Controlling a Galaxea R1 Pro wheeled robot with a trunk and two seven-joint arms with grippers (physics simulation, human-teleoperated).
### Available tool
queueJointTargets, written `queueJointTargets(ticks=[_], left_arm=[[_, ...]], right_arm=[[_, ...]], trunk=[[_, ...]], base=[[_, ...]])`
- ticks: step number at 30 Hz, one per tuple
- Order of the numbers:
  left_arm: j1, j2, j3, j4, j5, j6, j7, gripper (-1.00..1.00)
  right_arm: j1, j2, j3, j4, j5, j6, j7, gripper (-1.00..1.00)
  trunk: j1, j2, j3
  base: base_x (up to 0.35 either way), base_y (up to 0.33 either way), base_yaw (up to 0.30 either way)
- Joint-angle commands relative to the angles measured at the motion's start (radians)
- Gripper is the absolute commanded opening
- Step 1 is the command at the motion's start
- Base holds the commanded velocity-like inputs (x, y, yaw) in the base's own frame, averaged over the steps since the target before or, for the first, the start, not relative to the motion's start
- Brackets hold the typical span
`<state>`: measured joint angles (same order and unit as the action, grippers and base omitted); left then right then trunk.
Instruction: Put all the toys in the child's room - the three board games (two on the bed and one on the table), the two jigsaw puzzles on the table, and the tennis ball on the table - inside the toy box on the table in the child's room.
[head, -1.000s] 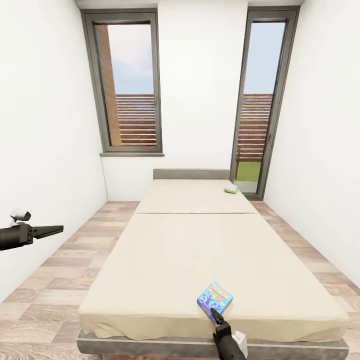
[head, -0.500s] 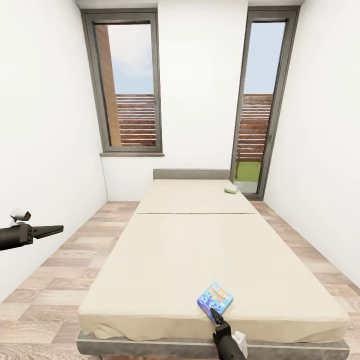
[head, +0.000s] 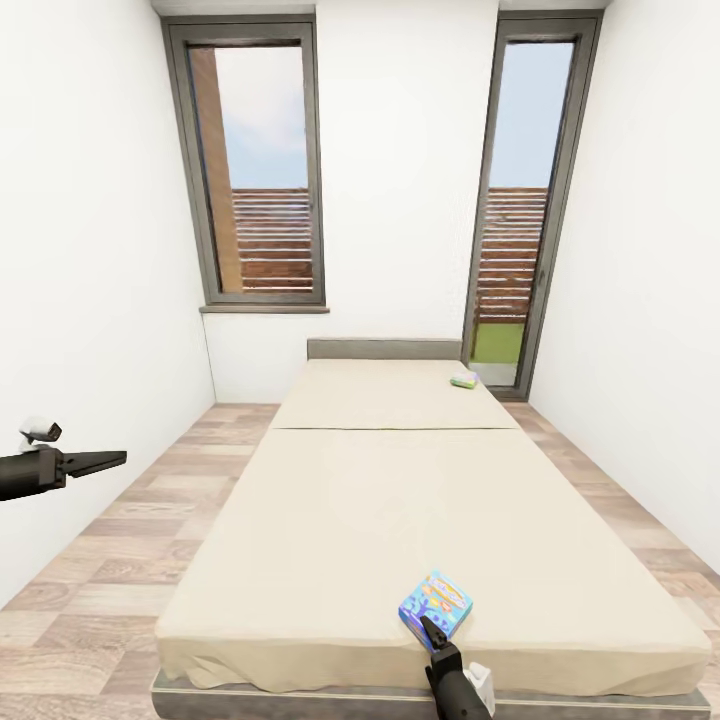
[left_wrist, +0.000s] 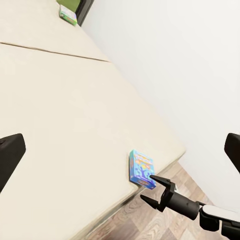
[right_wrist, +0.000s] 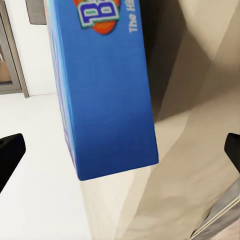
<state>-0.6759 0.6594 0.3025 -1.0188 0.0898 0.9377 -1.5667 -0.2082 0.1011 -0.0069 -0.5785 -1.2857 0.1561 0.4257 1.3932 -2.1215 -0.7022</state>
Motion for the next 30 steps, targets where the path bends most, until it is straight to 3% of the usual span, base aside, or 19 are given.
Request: queueJointTargets(ticks=[1,9,30], left_arm=[[-0.001,0.001,0.0,0.0,-0.001,0.011,-0.004,1.0],[-0.001,0.002,0.002,-0.001,-0.001,0.016,-0.004,1.0],[0.0,0.002,0.001,-0.001,0.0,0.016,-0.004,1.0]], right_arm=[[0.0,0.0,-0.001,0.0,-0.01,0.006,0.002,1.0],[0.0,0.0,-0.001,0.0,-0.01,0.006,0.002,1.0],[0.0,0.0,-0.001,0.0,-0.01,0.006,0.002,1.0]], trunk=[[0.0,0.0,-0.001],[-0.019,0.035,0.015],[-0.019,0.035,0.015]], base=[[0.003,0.001,0.0],[0.001,0.0,0.0],[0.0,0.0,0.0]])
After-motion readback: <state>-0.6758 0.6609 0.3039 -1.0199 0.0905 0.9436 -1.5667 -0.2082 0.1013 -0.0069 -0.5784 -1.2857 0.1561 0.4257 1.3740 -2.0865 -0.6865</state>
